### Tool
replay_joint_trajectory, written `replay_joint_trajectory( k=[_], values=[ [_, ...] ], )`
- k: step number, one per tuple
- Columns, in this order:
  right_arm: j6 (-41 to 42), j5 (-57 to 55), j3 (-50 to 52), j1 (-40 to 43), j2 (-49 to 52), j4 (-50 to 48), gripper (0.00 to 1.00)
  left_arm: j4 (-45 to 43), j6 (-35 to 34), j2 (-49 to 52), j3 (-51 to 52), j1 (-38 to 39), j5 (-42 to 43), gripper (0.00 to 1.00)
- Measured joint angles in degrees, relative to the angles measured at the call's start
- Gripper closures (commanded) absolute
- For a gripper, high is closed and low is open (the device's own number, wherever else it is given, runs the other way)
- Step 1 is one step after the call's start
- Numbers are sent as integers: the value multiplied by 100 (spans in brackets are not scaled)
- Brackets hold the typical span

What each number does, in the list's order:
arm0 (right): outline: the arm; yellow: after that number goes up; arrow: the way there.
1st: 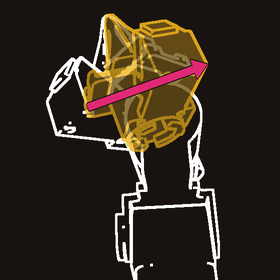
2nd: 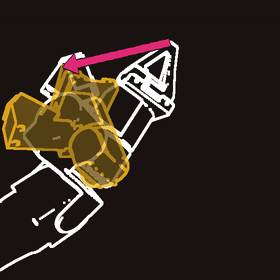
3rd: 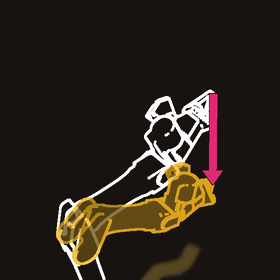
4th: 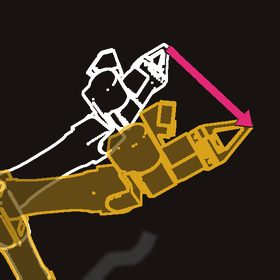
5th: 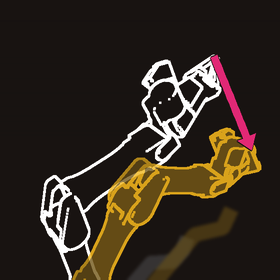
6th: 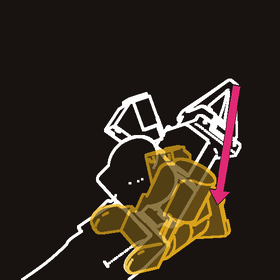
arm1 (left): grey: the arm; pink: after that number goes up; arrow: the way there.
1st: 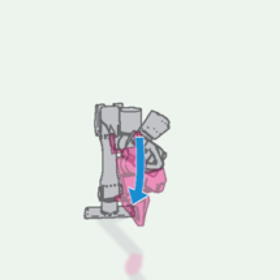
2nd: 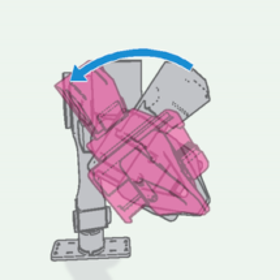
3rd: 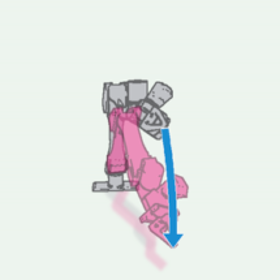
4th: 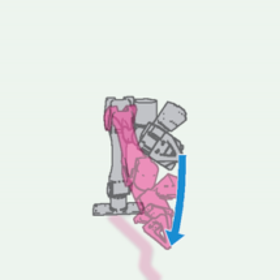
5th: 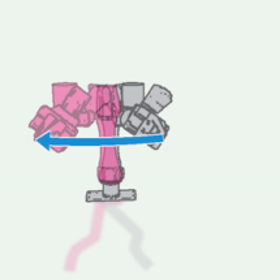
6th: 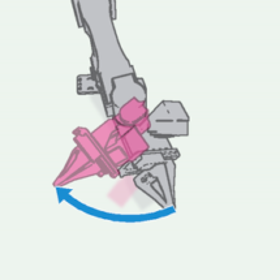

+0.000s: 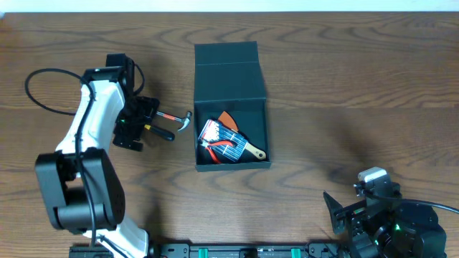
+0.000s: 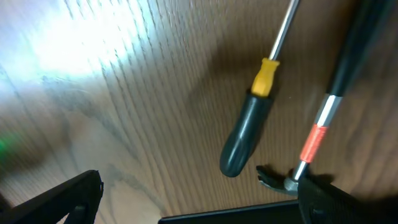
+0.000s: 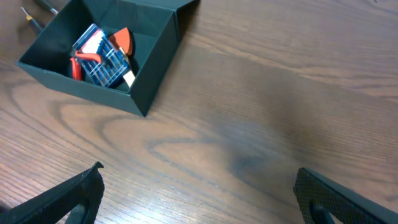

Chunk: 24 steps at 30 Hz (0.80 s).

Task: Pack container
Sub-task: 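Move the left gripper back toward the hammer and screwdriver, then lower the left gripper and grasp the yellow-handled screwdriver by its handle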

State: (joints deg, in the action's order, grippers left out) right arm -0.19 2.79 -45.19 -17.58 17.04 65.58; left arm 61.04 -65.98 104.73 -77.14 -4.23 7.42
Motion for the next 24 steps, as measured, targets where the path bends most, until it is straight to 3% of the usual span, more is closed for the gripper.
replay_joint_trajectory(
  k=[18,24],
  values=[
    [0,0,0,0,0,0,1,-514,-2,901,0,0,450,0],
    [0,0,0,0,0,0,1,-669,-2,1082,0,0,505,6]
  ],
)
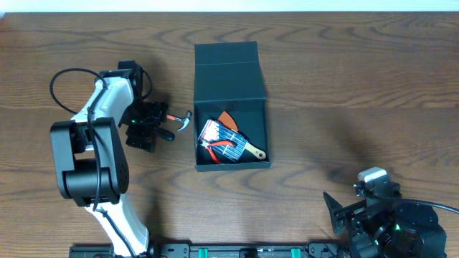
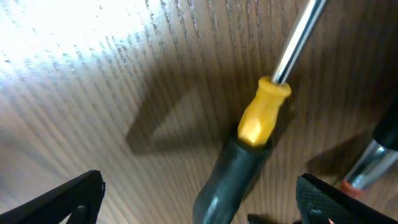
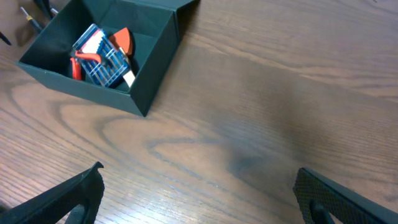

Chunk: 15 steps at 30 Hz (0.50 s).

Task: Pack container
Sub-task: 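Lower the left gripper and grasp the yellow-handled screwdriver by its handle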

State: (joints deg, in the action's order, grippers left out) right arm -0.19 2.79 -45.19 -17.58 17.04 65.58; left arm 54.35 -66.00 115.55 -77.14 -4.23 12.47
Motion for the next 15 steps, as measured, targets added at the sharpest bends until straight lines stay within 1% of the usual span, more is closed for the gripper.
replay_joint_trajectory(
  k=[4,7,10,11,13,15],
  values=[
    [0,0,0,0,0,0,1,-24,-11,87,0,0,55,14],
    [0,-2,0,0,0,0,1,-31,-11,105,0,0,96,21],
    [0,0,0,0,0,0,1,-33,-20,122,-2,0,136,43],
    [0,0,-2,0,0,0,1,-37,-15,133,-4,0,151,48],
    [0,-2,0,0,0,-2,1,-33,-22,142,-4,0,162,58],
    [0,2,0,0,0,0,1,-35,-20,149,-4,0,179,64]
  ],
)
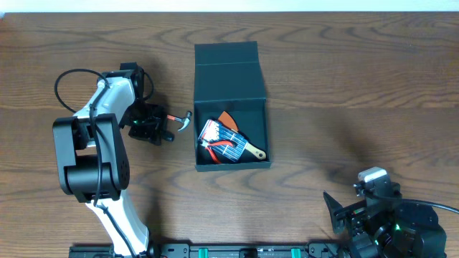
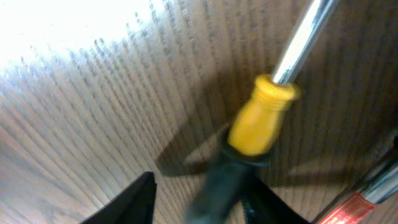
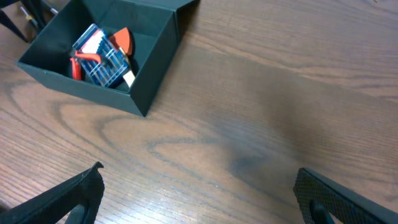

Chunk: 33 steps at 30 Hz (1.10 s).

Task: Pack container
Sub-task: 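Lower the left gripper and grasp the yellow-handled screwdriver by its handle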

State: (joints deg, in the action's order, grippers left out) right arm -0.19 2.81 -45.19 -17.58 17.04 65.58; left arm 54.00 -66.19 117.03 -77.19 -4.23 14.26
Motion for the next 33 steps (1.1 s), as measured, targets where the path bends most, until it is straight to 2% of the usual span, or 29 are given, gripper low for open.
replay_joint_trajectory(
  k=[5,13,16,25,26,28,33],
  values=[
    [0,-2,0,0,0,0,1,2,20,9,0,0,-4,70],
    [0,-2,0,0,0,0,1,-66,20,-63,0,0,-11,71],
    [0,-2,0,0,-2,0,1,-70,4,-295,2,0,-31,76],
    [0,-2,0,0,-2,0,1,-68,15,-1255,2,0,-133,74],
    [0,-2,0,0,-2,0,1,-68,15,-1268,2,0,-136,73],
    [0,-2,0,0,-2,-2,1,-68,20,-1239,2,4,-146,61],
    [0,-2,0,0,-2,0,1,-85,15,-1005,2,68,-214,42]
  ],
)
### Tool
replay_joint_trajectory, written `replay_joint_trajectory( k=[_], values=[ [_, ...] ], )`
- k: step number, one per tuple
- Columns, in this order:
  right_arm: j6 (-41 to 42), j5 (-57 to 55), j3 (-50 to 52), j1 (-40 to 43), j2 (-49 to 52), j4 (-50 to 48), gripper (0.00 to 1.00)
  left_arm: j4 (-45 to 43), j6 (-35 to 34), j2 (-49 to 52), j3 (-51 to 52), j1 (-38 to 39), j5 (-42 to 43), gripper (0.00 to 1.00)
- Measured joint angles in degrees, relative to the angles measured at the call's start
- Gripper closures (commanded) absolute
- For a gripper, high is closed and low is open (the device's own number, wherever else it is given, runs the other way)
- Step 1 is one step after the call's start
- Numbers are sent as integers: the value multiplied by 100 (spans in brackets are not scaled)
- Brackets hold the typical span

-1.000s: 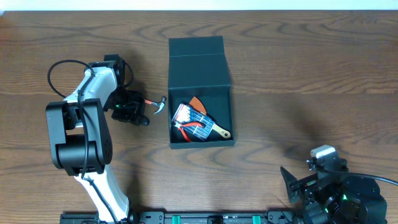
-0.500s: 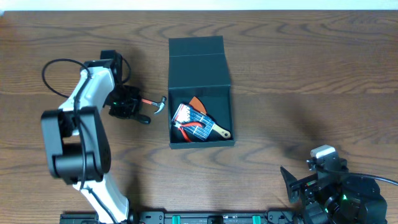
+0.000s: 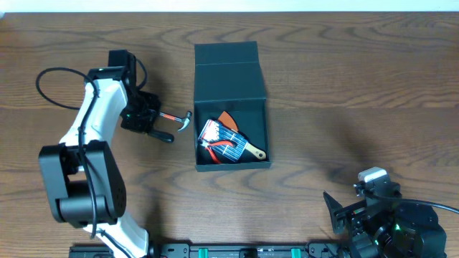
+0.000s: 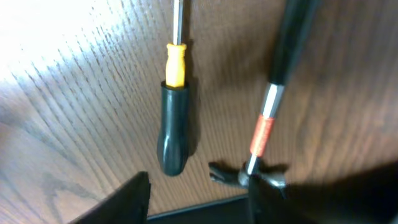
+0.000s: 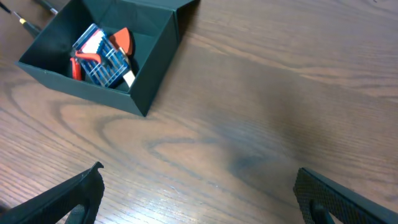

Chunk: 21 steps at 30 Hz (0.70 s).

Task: Pack container
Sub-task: 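Lower the left gripper and grasp the yellow-handled screwdriver by its handle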

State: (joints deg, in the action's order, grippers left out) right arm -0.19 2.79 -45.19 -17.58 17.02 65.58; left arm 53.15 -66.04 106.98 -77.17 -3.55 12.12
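A dark green box (image 3: 231, 166) stands open mid-table with its lid folded back. Inside lie a paintbrush (image 3: 247, 148), red-handled pliers (image 3: 215, 149) and an orange piece (image 3: 228, 118). Left of the box, on the wood, are a small hammer (image 3: 178, 118) with a red band (image 4: 264, 127) and a screwdriver (image 3: 162, 134) with a dark handle and yellow collar (image 4: 173, 124). My left gripper (image 4: 199, 199) hangs above the two tools, jaws partly narrowed, nothing between them. My right gripper (image 5: 199, 193) is wide open over bare wood at the front right.
The box (image 5: 155, 68) also shows at the upper left of the right wrist view. A black cable (image 3: 54, 89) loops off the left arm. The right arm's base (image 3: 391, 218) sits at the table's front right corner.
My left gripper has drawn back from the screwdriver. The handle filled the wrist view before; now the whole screwdriver and the hammer show, both lying on the table. The right arm is unchanged.
First my left gripper hung wide open above the screwdriver and hammer. Then it was low over the screwdriver's handle, still wide open. Then its jaws had narrowed beside the handle. Now it is higher and holds nothing. The box contents and right arm stayed the same.
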Motion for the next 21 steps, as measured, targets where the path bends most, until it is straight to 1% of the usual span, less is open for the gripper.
replay_joint_trajectory(
  k=[7,16,17,21],
  values=[
    [0,0,-2,0,0,0,1,-267,-13,472,181,111,-31,41],
    [0,0,0,0,2,0,1,-612,-13,586,442,116,-28,43],
    [-2,0,0,0,0,0,1,-621,-15,629,459,116,-28,47],
    [0,0,0,0,0,0,1,-658,-31,671,463,116,24,72]
  ],
)
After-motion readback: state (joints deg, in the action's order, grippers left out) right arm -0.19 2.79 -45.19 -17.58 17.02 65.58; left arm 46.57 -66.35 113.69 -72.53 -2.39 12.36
